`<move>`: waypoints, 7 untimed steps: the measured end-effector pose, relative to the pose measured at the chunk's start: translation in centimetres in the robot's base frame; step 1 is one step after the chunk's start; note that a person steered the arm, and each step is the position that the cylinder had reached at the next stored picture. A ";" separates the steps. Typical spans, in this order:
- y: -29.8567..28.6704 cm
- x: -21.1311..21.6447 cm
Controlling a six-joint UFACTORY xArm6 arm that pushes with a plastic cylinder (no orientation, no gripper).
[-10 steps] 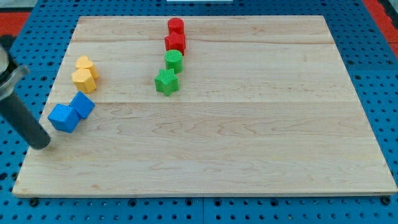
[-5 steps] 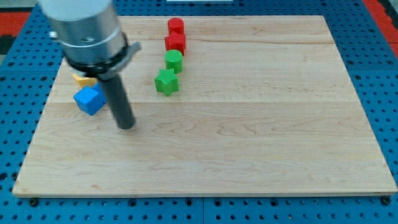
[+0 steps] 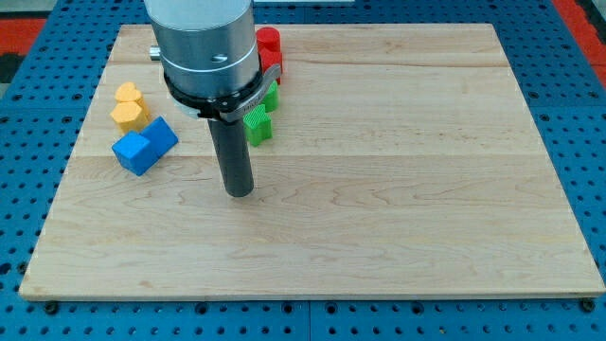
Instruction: Separate the yellow blocks from green blocks
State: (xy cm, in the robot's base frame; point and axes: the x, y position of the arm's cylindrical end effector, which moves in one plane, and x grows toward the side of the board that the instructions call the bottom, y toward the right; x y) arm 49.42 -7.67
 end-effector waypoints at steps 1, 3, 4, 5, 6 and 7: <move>0.0 -0.1; 0.8 -1.8; 1.5 -4.0; 1.5 -4.1; 1.5 -4.1; 1.5 -4.0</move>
